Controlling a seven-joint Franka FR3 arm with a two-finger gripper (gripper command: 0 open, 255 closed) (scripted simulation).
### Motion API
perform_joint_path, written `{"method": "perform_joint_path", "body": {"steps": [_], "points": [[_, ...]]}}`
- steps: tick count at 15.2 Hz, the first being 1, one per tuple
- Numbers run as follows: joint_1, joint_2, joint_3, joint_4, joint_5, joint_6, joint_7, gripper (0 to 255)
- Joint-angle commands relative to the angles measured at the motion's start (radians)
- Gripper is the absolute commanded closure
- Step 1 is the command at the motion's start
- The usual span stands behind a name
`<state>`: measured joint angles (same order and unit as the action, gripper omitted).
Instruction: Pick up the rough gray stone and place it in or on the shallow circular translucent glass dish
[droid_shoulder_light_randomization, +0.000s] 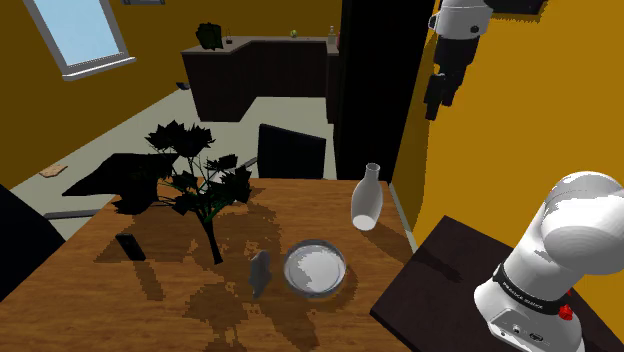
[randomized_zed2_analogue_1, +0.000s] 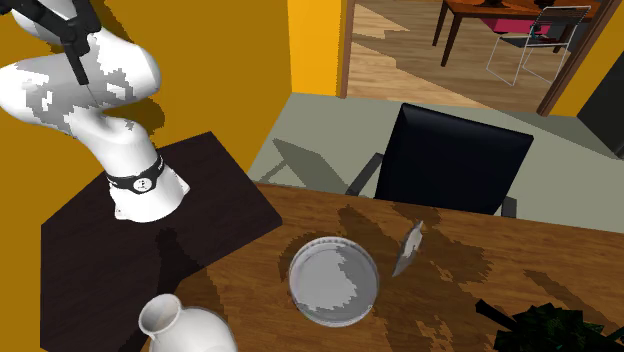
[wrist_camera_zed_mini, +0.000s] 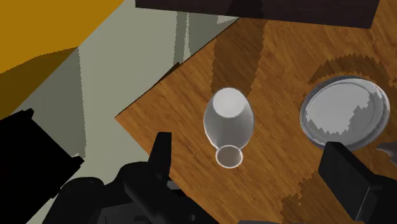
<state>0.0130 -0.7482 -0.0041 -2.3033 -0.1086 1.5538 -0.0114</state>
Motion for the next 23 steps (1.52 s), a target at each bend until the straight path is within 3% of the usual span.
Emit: {"method": "perform_joint_path", "body": {"steps": [1, 12, 18, 23], "points": [[0.000, 0.000, 0.000, 0.000, 0.000, 0.000, 0.000, 0], [0.011, 0.042, 0.232, -0.169, 0.195, 0.199, 0.442, 0], [0.008, 0.164, 0.369, -0.179, 0.279, 0.343, 0.679, 0], [-0.014, 0.316, 0.485, -0.141, 0.307, 0.471, 0.882, 0]]}}
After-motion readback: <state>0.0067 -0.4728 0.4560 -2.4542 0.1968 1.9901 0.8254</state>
